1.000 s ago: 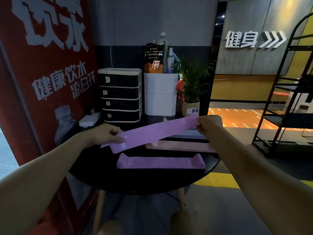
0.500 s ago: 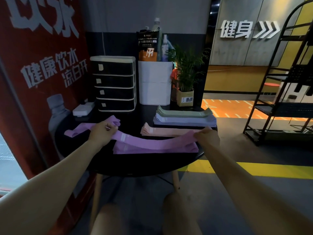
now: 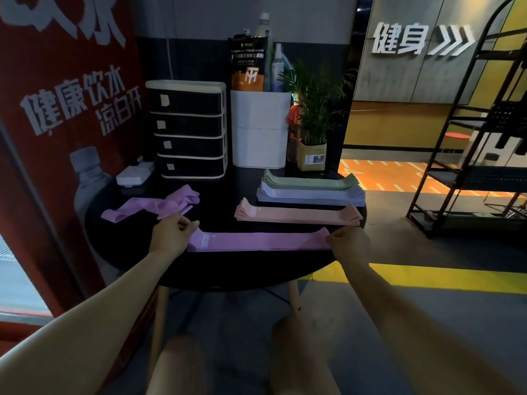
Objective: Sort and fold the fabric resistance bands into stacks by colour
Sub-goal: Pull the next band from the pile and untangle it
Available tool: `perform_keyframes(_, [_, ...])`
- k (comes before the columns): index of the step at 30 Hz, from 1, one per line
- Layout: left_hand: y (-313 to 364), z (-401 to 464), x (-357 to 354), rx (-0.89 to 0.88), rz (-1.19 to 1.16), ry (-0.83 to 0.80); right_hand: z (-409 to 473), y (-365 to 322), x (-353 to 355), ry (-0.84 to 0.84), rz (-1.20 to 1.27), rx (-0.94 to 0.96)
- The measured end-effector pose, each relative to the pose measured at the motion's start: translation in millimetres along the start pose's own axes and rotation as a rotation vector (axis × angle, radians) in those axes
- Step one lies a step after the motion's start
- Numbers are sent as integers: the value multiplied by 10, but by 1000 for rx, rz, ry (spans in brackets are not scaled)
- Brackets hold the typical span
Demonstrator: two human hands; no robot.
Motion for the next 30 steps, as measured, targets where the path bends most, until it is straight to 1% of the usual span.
perform_keyframes(4, [-26,-51,20,-59,15,2,1,5,-25,26,-21,24])
perform_keyframes(6, [-40,-89,18,-90,-3,4,-19,-36,-28,71,-85,70])
perform_keyframes(8, [-68,-109,8,-95,-34,9,-41,-128,-55,136,-166,167])
perform_keyframes(10, [-101,-116,-6,-94,-72,19,-100,-285,-138,138,-197,299])
perform_keyframes(11, [-116,-116,-12,-94,-81,24,-142,-381,-207,107,-198,384])
perform_keyframes(13, [-133,-118,-15,-91,-80,28,-245,-566,-393,-11,-202,546])
perform_keyframes(16, [-125,-142,-10,-78,-81,34,-382,-735,-717,-209,-277,669])
perform_keyframes(18, [-124,-164,-10,-73,-97,40,-426,-764,-882,-289,-325,684])
perform_keyframes(20, [-135,-182,-5,-62,-102,54,-435,-744,-975,-320,-368,677])
perform_keyframes(25, [-153,-192,-6,-50,-113,79,-406,-688,-1007,-282,-411,675])
perform_keyframes(30, [-181,-209,12,-33,-150,121,-416,-666,-1001,-252,-383,680])
Point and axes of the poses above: each hand's wrist, its own z-axis towards the middle knuckle, its own x-axis out of the back of the hand, y = z × x, the point moved 4 cm from there along z, towards the middle knuckle, and after that the axes turned 9 degrees about -y, right-handed, at the moved point
